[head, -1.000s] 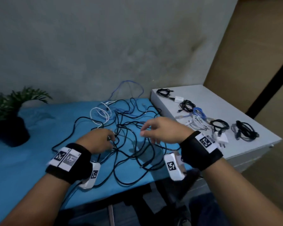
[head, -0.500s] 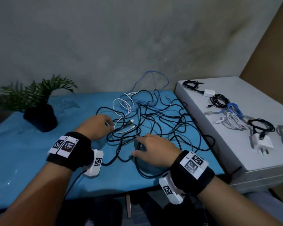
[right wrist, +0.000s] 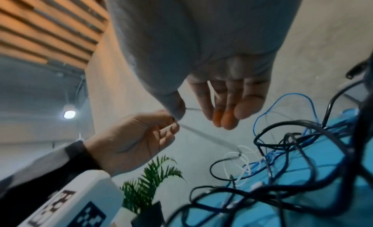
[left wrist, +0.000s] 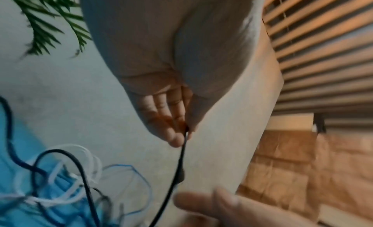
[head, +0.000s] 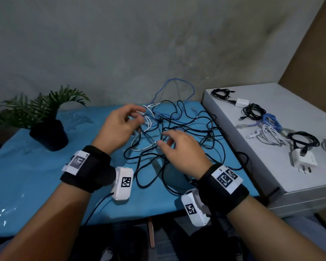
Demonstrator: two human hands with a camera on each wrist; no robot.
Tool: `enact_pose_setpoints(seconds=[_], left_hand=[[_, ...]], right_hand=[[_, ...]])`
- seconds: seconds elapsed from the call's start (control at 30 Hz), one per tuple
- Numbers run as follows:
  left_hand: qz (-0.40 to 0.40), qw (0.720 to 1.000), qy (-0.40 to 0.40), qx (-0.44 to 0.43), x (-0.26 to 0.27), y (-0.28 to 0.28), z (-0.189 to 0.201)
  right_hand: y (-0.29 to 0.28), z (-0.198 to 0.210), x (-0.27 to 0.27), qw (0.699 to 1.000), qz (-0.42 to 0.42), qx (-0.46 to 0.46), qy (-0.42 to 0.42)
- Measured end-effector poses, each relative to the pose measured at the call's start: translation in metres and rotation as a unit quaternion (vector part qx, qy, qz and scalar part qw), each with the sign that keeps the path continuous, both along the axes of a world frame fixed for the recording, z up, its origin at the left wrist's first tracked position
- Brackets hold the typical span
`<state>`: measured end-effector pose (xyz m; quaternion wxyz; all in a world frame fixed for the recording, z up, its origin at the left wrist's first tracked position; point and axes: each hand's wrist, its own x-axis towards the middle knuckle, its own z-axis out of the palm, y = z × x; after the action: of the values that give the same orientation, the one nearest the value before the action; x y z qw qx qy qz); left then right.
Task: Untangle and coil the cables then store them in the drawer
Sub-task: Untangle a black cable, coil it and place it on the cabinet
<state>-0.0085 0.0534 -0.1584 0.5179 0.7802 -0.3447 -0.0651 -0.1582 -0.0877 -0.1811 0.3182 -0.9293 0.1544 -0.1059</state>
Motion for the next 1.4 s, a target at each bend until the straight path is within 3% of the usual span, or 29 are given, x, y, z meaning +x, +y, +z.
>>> enact_pose_setpoints(seconds=[0.1,0.2,0.27,0.3,0.37,0.4,0.43,0.5,0.57,0.73,0.9,1.07,1.1,1.13,1.23,1.4], left_hand=[[-0.072,0.979,0.111,-0.153,-0.026,-0.007,0.023],[-0.096,0.963,0.158,-0.197,-0.037,-0.009,0.033],[-0.083,0.979,0.101,-0.158,-0.035,-0.007,0.033],[-0.067,0.991,0.021,-0.111,-0.033,-0.006,0.032],[-0.050,0.989,-0.135,-0.014,-0.031,-0.006,0.030],[-0.058,0.986,-0.154,0.006,-0.033,-0.006,0.030],[-0.078,0.989,-0.125,0.007,-0.036,-0.007,0.031],[-0.147,0.989,0.017,-0.029,-0.044,-0.009,0.034],[-0.188,0.969,0.145,-0.062,-0.050,-0.010,0.038],[-0.257,0.907,0.303,-0.141,-0.051,-0.005,0.048],[-0.330,0.819,0.371,-0.289,-0.049,0.001,0.059],[-0.380,0.719,0.423,-0.401,-0.036,0.010,0.061],[-0.359,0.721,0.420,-0.419,-0.036,0.010,0.061],[-0.319,0.740,0.408,-0.428,-0.037,0.009,0.060],[-0.183,0.842,0.311,-0.401,-0.041,0.003,0.055],[-0.138,0.962,0.105,-0.212,-0.047,-0.002,0.050]], right_hand=[[-0.001,0.010,0.002,0.992,0.049,0.063,-0.101],[-0.002,0.021,0.001,0.980,0.071,0.084,-0.163],[-0.006,0.028,-0.001,0.976,0.083,0.093,-0.179],[-0.007,0.032,-0.002,0.974,0.094,0.097,-0.180],[-0.011,0.039,-0.005,0.972,0.116,0.104,-0.177],[-0.013,0.042,-0.007,0.971,0.126,0.098,-0.180],[-0.015,0.045,-0.008,0.969,0.132,0.092,-0.189],[-0.021,0.048,-0.009,0.963,0.126,0.093,-0.221],[-0.027,0.051,-0.011,0.958,0.095,0.099,-0.253],[-0.039,0.059,-0.017,0.945,0.071,0.132,-0.289],[-0.043,0.046,-0.015,0.948,0.104,0.180,-0.240],[-0.042,0.027,-0.008,0.959,0.116,0.148,-0.213],[-0.040,0.026,-0.007,0.960,0.108,0.137,-0.217],[-0.037,0.025,-0.007,0.961,0.101,0.123,-0.224],[-0.024,0.027,-0.004,0.965,0.119,0.044,-0.230],[-0.004,0.035,-0.004,0.963,0.171,-0.077,-0.196]])
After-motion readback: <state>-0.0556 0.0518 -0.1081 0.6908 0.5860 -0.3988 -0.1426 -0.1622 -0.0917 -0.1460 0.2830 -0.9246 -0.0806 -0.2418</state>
